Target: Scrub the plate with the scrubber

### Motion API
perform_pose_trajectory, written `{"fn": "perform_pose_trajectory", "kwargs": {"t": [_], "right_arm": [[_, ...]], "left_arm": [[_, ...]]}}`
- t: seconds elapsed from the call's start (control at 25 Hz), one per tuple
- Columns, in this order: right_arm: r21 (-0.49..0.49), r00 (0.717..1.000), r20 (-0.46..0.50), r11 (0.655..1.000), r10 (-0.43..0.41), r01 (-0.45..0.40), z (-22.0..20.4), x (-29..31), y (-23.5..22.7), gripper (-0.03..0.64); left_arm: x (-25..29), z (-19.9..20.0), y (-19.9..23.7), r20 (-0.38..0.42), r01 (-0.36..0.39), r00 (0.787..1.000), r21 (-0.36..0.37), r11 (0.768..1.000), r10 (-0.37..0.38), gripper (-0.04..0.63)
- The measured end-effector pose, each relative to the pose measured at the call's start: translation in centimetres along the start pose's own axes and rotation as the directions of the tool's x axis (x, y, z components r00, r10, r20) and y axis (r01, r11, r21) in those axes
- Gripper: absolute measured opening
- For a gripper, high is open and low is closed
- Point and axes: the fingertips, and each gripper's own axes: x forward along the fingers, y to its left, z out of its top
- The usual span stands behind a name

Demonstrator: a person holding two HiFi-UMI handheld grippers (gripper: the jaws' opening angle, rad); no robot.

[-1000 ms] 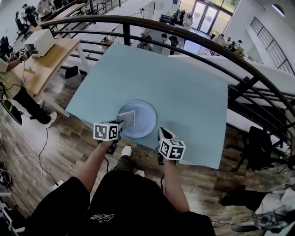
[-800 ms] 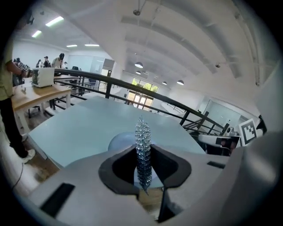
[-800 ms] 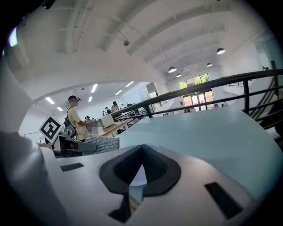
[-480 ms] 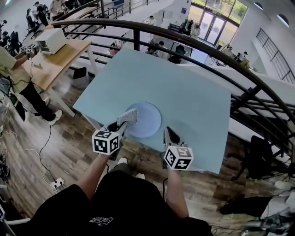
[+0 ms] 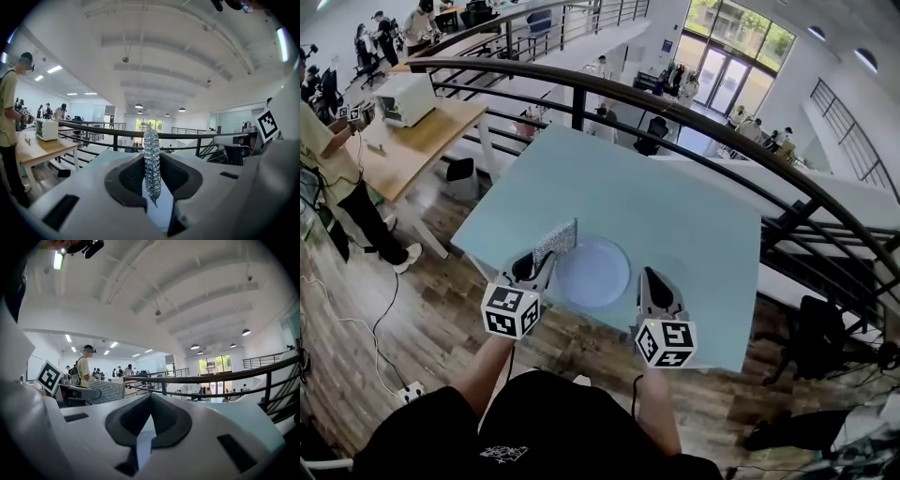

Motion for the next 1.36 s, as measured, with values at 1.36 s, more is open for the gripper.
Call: {"fn": "perform_pose_trajectory", "kwargs": {"t": [1.36], "right_arm": [[-0.037,0.989,0.107,0.993,-0.105,0.110,5.8,1.0,4.0,0.006]], "left_arm": [[-0.8,7.7,3.3,0.175,0.098,0.977,0.129,0.987,-0.120,0.095]]}}
